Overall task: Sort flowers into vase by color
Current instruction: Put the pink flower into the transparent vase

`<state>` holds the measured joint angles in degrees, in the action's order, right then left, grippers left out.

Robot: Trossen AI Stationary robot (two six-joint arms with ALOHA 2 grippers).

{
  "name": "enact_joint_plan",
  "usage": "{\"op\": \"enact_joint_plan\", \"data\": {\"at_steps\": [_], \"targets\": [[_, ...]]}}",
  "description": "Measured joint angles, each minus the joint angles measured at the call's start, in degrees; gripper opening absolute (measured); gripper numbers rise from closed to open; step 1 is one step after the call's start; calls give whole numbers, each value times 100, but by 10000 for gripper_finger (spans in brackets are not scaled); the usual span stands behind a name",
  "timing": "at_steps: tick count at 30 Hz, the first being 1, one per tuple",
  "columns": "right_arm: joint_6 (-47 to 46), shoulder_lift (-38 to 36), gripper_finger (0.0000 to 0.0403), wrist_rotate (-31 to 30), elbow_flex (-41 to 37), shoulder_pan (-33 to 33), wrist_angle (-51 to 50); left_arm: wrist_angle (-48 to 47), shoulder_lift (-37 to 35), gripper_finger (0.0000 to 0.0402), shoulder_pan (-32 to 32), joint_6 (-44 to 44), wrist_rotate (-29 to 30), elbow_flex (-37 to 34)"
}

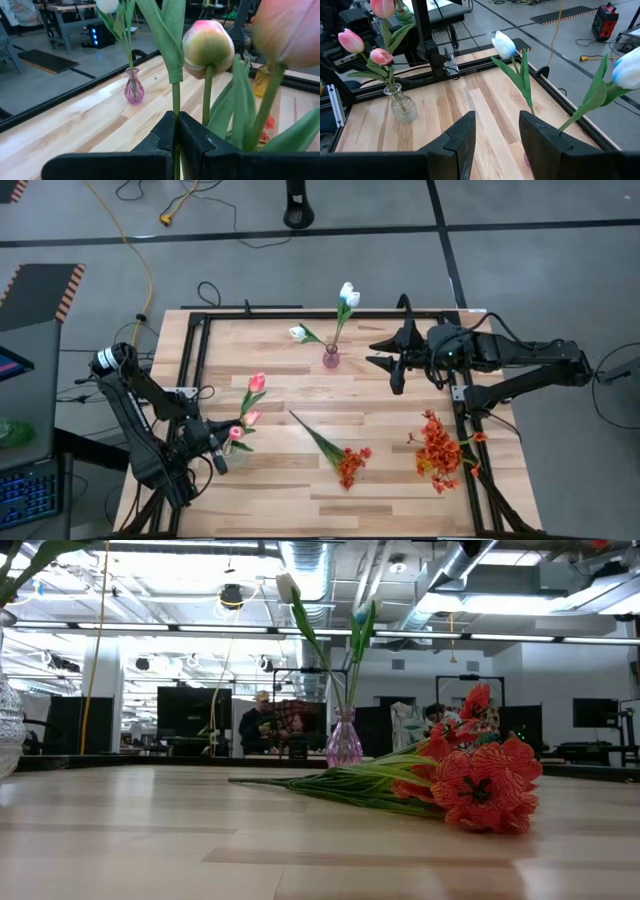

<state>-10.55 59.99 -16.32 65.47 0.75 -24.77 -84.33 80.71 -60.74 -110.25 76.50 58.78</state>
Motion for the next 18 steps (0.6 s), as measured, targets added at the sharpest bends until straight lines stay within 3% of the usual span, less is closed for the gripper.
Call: {"op": "enact_joint_plan", "data": {"at_steps": [13, 18], "targets": [[4, 0, 177, 0, 0, 0, 0, 285, -2, 0, 1, -51, -290, -290], [-9, 0, 177, 0, 0, 0, 2, 290, -2, 0, 1, -52, -708, -290]]}}
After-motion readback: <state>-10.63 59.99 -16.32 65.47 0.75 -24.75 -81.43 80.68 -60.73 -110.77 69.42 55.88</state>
